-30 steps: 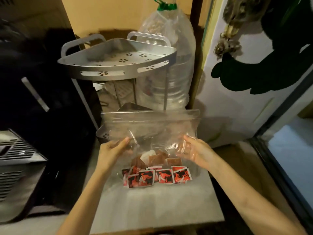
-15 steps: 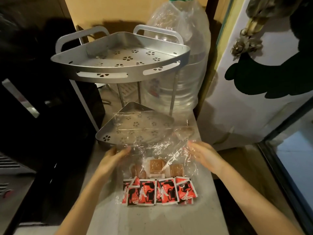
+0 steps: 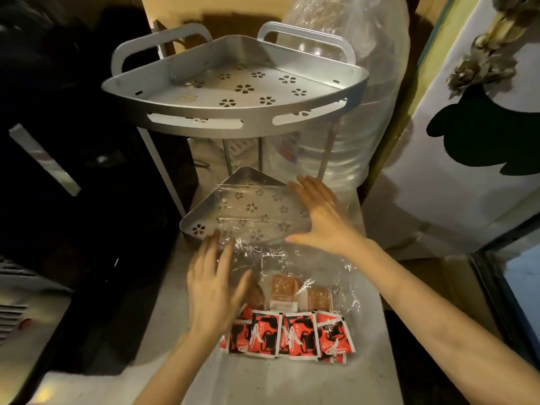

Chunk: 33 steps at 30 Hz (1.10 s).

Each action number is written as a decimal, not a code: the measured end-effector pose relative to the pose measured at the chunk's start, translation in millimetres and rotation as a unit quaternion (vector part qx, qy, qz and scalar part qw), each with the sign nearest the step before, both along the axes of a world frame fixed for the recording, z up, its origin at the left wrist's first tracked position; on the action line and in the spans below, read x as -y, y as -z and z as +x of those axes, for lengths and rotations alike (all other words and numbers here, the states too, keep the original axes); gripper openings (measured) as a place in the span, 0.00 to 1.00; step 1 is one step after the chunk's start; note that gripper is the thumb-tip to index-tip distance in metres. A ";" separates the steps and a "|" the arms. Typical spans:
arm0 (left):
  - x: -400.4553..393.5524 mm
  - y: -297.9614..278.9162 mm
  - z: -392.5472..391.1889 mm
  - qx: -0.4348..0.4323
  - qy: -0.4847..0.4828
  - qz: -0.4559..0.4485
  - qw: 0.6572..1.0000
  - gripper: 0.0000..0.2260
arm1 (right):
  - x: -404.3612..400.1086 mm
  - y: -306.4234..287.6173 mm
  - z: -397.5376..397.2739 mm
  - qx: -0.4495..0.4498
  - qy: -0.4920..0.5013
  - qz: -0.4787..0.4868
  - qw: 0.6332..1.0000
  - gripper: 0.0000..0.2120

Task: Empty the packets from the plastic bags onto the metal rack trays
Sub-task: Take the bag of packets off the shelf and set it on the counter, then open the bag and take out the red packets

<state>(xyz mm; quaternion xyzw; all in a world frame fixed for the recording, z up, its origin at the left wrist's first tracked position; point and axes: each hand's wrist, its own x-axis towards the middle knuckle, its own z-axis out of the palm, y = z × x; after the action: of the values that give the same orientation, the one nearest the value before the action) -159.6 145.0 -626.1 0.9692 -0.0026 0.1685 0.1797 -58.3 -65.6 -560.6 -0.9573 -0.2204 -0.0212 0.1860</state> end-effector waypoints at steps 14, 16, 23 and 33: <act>17.5 31.7 -6.9 -0.104 0.047 0.048 0.992 0.29 | -37.6 -3.4 32.3 -0.210 -0.046 -0.085 0.973 0.24; 17.2 34.4 -3.8 -0.107 0.060 0.046 0.991 0.29 | -35.3 -4.6 30.6 -0.195 -0.046 -0.074 0.977 0.16; 15.4 32.7 1.5 -0.084 0.079 0.050 0.992 0.29 | -33.2 -24.6 20.8 -0.181 -0.048 -0.048 0.981 0.05; 29.6 5.6 -22.0 -0.043 0.070 -0.006 0.997 0.25 | -33.6 -53.0 -12.9 -0.282 0.049 0.134 0.949 0.09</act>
<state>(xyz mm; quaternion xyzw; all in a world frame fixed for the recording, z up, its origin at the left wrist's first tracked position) -181.6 115.4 -631.7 0.9720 -0.0617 0.1132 0.1965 -71.2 -32.1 -507.6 -0.9000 -0.1071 0.2112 0.3659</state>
